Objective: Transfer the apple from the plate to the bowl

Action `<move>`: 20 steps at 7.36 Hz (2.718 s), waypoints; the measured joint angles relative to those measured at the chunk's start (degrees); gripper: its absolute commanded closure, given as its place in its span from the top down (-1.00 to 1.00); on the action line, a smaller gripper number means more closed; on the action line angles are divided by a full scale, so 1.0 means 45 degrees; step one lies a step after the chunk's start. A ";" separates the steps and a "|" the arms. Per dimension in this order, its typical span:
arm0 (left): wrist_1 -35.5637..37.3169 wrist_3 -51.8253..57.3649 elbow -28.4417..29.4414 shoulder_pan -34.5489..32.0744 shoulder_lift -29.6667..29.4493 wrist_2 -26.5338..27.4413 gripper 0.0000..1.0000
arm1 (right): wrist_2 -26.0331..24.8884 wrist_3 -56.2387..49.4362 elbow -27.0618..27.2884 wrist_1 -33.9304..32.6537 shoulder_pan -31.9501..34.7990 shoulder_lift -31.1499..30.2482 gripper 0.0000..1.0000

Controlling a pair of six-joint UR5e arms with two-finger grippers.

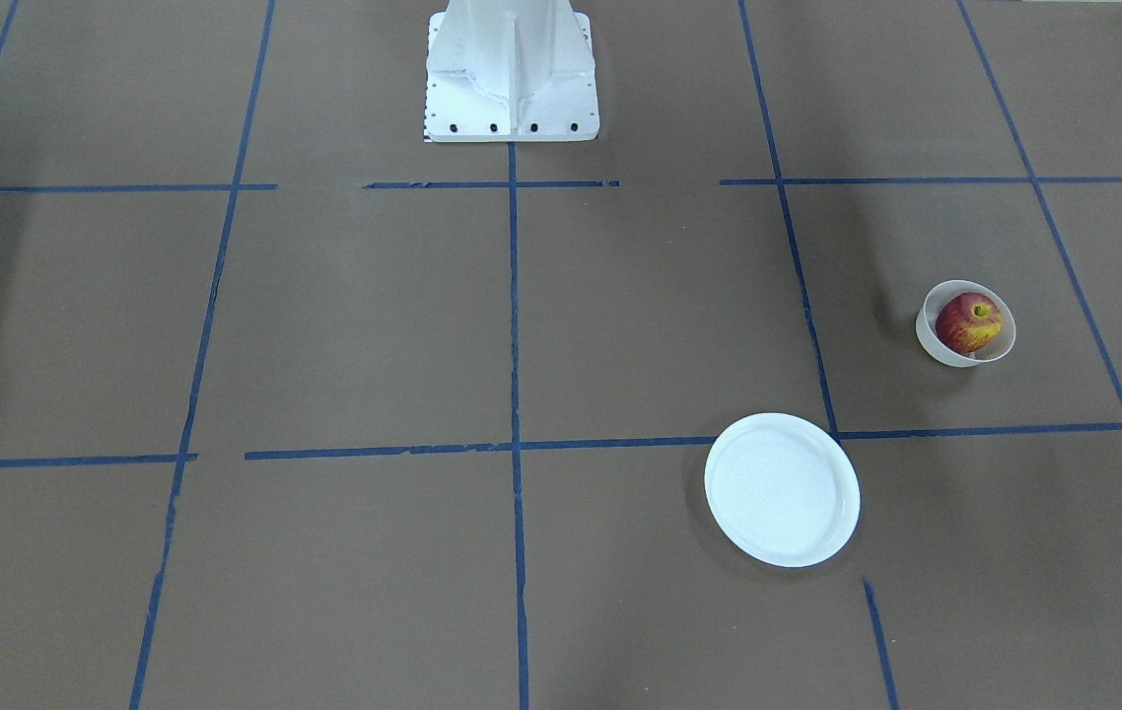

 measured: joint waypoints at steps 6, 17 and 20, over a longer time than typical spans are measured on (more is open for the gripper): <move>-0.0199 -0.0107 0.0030 0.0084 0.0126 0.0018 1.00 | 0.0000 0.0002 -0.0001 -0.0003 -0.0005 0.0000 1.00; 0.1519 0.2077 -0.0201 0.0115 0.0319 -0.0425 1.00 | 0.0000 -0.0005 -0.0001 0.0000 -0.0005 0.0000 1.00; 0.1535 0.2075 -0.0171 0.0118 0.0293 -0.0531 1.00 | 0.0000 -0.0005 0.0000 0.0000 -0.0005 0.0000 1.00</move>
